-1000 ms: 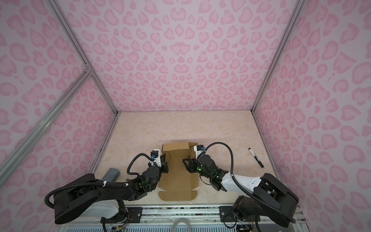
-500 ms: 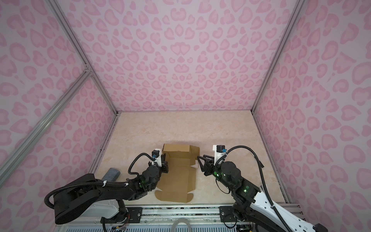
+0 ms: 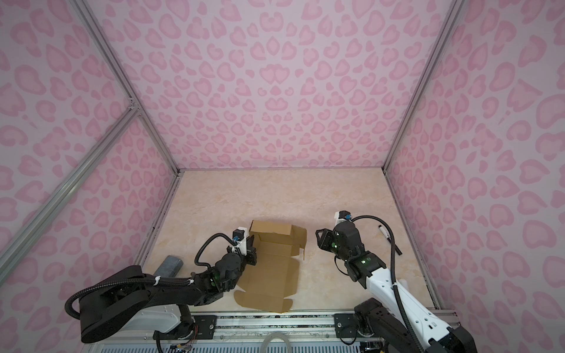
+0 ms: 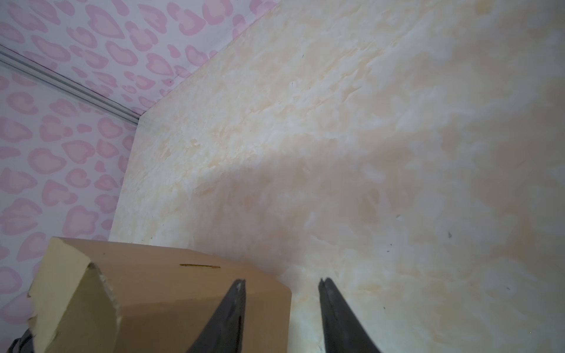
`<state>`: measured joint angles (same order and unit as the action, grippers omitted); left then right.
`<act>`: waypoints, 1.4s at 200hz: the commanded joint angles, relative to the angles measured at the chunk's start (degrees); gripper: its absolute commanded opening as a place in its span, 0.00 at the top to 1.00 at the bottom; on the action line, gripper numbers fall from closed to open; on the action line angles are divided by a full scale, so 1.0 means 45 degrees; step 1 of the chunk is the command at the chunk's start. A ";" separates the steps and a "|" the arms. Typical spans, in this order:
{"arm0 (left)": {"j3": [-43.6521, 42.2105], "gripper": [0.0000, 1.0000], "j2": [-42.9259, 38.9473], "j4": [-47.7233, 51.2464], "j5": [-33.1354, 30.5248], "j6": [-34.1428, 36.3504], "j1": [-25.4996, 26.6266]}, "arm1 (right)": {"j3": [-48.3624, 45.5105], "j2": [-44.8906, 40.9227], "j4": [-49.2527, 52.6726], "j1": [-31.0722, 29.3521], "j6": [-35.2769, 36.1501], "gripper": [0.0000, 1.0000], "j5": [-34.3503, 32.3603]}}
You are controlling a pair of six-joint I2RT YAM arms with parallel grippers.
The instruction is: Fold the paper box
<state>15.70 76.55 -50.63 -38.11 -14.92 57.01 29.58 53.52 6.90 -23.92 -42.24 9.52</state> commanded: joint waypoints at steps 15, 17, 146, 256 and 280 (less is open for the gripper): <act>0.0127 0.96 -0.0521 0.0024 0.0010 -0.0222 -0.0013 | -0.0264 0.1730 -0.2080 0.0024 -0.0548 0.57 0.1602; 0.0139 0.96 -0.0541 0.0037 0.0011 -0.0235 -0.0013 | -0.0290 0.1801 -0.2153 0.0023 -0.0582 0.57 0.1670; 0.0065 0.96 -0.1270 0.0382 0.0088 -0.0860 -0.0013 | -0.0973 0.2746 -0.4455 -0.1625 -0.1083 0.56 0.1956; 0.0939 0.96 -0.2592 0.3010 -0.1595 -0.1594 -0.0092 | -0.2320 -0.1659 -0.1581 -0.1723 -0.0674 0.55 0.0835; 0.1123 0.96 -0.3183 0.3392 -0.1590 -0.1804 -0.0150 | -0.3879 -0.4050 -0.3162 -0.2519 -0.1031 0.53 0.0970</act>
<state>19.46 64.62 -37.60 -43.53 -20.99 56.60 17.17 42.98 -1.19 -32.40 -44.97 13.06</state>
